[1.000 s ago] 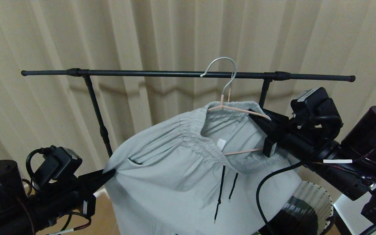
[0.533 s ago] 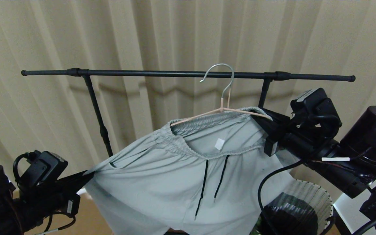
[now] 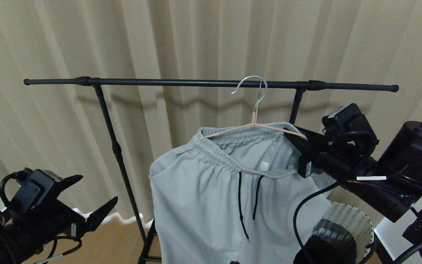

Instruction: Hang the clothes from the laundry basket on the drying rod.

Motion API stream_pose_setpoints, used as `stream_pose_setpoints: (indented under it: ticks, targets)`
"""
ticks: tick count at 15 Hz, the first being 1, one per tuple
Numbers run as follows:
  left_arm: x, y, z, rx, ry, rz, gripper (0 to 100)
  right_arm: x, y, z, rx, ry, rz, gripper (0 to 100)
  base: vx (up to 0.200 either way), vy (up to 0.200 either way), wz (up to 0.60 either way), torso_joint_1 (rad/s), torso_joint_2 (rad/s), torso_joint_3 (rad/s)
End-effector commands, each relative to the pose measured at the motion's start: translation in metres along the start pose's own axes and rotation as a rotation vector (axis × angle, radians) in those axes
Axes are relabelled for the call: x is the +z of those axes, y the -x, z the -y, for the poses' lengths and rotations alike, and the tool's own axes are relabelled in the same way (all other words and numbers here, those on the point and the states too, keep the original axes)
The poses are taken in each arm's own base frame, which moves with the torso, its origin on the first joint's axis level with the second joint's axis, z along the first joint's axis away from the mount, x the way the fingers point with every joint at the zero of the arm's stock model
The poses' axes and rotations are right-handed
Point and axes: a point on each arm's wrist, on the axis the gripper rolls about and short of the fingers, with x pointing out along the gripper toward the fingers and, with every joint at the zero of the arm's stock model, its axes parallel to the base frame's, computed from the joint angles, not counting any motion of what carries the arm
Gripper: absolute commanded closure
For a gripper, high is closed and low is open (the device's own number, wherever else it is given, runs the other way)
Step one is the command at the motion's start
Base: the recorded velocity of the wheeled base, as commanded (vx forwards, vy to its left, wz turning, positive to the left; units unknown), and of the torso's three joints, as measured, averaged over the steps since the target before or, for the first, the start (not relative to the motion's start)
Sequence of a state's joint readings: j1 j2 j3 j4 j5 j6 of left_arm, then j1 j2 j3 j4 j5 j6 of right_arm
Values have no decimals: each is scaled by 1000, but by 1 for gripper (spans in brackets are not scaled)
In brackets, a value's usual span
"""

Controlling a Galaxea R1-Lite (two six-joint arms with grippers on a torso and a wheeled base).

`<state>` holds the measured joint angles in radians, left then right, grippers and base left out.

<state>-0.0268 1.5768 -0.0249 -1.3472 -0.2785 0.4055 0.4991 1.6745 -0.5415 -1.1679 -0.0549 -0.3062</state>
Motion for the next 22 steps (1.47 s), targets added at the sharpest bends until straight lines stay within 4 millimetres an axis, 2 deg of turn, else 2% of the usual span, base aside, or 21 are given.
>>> stream_pose_setpoints:
  ticks: [1, 6, 8, 20, 22]
  targets:
    - [-1, 3, 2, 3, -5, 14, 0, -7, 1, 4, -54, 7, -76, 100, 0, 0, 0, 0, 0, 0]
    - [3, 4, 1, 15, -14, 46, 0, -27, -1, 8, -267, 46, -320, 100, 0, 0, 0, 0, 0, 0]
    - [3, 4, 1, 15, -14, 46, 0, -31, -2, 13, -298, 47, -338, 100, 0, 0, 0, 0, 0, 0]
    - [3, 3, 1, 11, -14, 45, 0, -29, -1, 17, -313, 43, -333, 100, 0, 200, 0, 2, 2, 1]
    - [3, 4, 1, 12, -16, 48, 0, -31, -1, 22, -332, 40, -339, 100, 0, 0, 0, 0, 0, 0]
